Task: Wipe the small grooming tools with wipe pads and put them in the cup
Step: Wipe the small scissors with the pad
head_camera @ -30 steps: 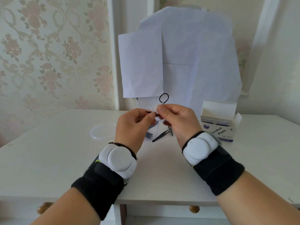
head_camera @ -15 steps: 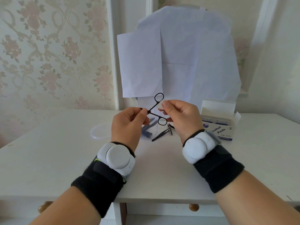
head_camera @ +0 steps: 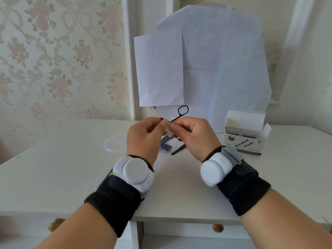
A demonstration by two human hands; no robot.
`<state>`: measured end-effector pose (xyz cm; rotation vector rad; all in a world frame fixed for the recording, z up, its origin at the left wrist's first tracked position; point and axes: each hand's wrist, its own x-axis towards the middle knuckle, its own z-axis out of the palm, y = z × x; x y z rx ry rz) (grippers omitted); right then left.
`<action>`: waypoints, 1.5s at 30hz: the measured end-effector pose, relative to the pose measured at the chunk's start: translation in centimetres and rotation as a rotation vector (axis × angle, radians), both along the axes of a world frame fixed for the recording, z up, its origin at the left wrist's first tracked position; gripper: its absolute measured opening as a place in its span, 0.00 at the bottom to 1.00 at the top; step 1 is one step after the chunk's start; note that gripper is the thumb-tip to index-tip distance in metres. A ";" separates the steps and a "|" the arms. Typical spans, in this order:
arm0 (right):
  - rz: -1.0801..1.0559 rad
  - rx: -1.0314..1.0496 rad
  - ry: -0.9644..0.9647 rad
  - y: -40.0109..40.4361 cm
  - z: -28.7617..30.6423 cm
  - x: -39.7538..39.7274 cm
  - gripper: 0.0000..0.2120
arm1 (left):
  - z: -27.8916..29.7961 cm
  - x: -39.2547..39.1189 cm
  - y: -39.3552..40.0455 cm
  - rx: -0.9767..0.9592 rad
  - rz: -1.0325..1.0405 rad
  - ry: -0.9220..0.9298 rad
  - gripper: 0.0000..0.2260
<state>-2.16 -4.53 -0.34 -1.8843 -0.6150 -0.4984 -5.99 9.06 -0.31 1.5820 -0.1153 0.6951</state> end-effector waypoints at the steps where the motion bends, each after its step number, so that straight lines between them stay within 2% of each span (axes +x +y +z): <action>1: 0.004 0.006 0.003 0.0 0.1 -0.1 0.07 | 0.0 0.0 0.0 -0.004 -0.004 -0.001 0.08; 5: -0.003 0.025 0.001 -0.1 0.1 -0.2 0.05 | 0.0 0.2 0.0 0.016 0.027 -0.027 0.07; 16: -0.006 0.017 0.085 -0.4 0.4 -0.4 0.06 | 0.3 0.0 0.1 -0.114 0.073 -0.039 0.06; 21: -0.057 -0.023 0.026 -0.4 0.4 -0.3 0.06 | 0.1 0.2 0.0 -0.050 0.058 -0.022 0.06; 27: -0.109 0.103 -0.005 -0.7 0.7 -0.2 0.08 | -0.1 0.5 0.1 -0.004 0.024 0.000 0.05; 31: -0.124 0.111 0.018 -0.7 0.7 -0.3 0.09 | -0.1 0.4 0.0 0.002 0.019 -0.002 0.05; 38: -0.003 0.048 0.123 -0.3 0.7 -1.0 0.11 | 0.0 0.4 0.3 -0.073 0.083 -0.026 0.06; 45: 0.089 0.131 0.187 -0.2 0.6 -0.8 0.08 | -0.1 0.4 0.4 -0.047 0.104 -0.029 0.07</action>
